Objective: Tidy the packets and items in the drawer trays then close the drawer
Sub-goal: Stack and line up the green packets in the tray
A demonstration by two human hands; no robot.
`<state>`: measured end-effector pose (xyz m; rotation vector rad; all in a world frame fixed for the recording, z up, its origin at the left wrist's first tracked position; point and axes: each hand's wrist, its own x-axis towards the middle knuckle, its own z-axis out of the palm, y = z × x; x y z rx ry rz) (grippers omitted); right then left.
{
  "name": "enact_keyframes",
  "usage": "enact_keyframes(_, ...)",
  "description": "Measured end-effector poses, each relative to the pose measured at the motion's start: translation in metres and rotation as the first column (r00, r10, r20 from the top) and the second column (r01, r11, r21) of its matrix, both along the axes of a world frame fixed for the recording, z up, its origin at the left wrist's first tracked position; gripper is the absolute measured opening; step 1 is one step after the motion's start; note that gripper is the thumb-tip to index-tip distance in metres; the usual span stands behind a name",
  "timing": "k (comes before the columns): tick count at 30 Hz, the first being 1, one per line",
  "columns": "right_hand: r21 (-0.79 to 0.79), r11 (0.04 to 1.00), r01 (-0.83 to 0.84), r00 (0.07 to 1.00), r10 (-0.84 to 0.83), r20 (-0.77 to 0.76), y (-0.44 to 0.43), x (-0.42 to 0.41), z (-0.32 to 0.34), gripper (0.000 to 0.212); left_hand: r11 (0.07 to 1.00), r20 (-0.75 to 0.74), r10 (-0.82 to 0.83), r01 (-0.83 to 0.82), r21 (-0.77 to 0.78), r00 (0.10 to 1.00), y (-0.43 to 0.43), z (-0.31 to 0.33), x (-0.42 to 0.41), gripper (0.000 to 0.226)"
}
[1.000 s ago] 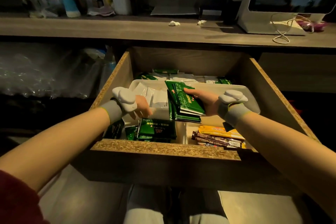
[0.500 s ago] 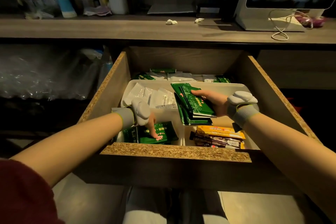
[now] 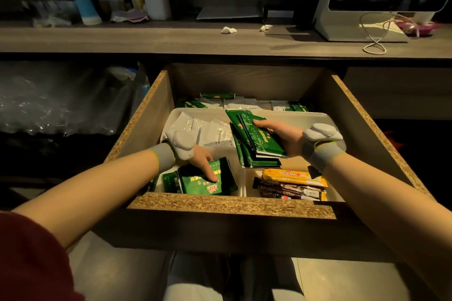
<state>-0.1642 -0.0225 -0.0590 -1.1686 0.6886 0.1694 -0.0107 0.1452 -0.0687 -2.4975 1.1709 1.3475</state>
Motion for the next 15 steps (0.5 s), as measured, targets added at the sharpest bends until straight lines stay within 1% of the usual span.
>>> enact_keyframes(1, 0.004, 1.0, -0.006, 1.0, 0.006, 0.001, 0.001, 0.0, 0.001, 0.034, 1.0, 0.012, -0.006, 0.006, 0.001, 1.0, 0.002, 0.001, 0.001, 0.082)
enact_keyframes(3, 0.022, 1.0, -0.022, 1.0, 0.022, 0.02, 0.004, 0.001, 0.002, 0.032, 0.999, 0.046, -0.027, 0.028, -0.021, 0.999, 0.006, 0.002, 0.004, 0.089)
enact_keyframes(5, 0.054, 0.998, -0.025, 0.999, 0.022, 0.047, 0.01, 0.004, 0.002, 0.029, 0.999, 0.057, -0.015, 0.017, -0.039, 0.998, 0.013, 0.006, 0.008, 0.089)
enact_keyframes(7, 0.082, 0.996, -0.029, 0.998, 0.024, 0.058, 0.02, 0.009, 0.002, 0.028, 0.998, 0.057, 0.039, -0.036, -0.049, 0.998, 0.022, 0.012, 0.014, 0.086)
enact_keyframes(9, 0.111, 0.992, -0.068, 0.996, 0.061, 0.066, 0.032, 0.015, 0.005, 0.028, 0.992, 0.057, 0.116, -0.112, -0.062, 0.992, 0.032, 0.02, 0.022, 0.079)
enact_keyframes(11, 0.13, 0.985, -0.112, 0.993, 0.105, 0.062, 0.047, 0.023, 0.007, 0.026, 0.976, 0.037, 0.206, -0.203, -0.076, 0.978, 0.042, 0.027, 0.03, 0.066)
enact_keyframes(13, 0.127, 0.981, -0.145, 0.989, 0.14, 0.044, 0.061, 0.033, 0.009, 0.024, 0.95, -0.034, 0.301, -0.303, -0.083, 0.953, 0.05, 0.033, 0.037, 0.052)
enact_keyframes(15, 0.141, 0.979, -0.147, 0.989, 0.149, 0.002, 0.076, 0.042, 0.007, 0.022, 0.913, -0.099, 0.387, -0.396, -0.102, 0.917, 0.054, 0.036, 0.038, 0.044)
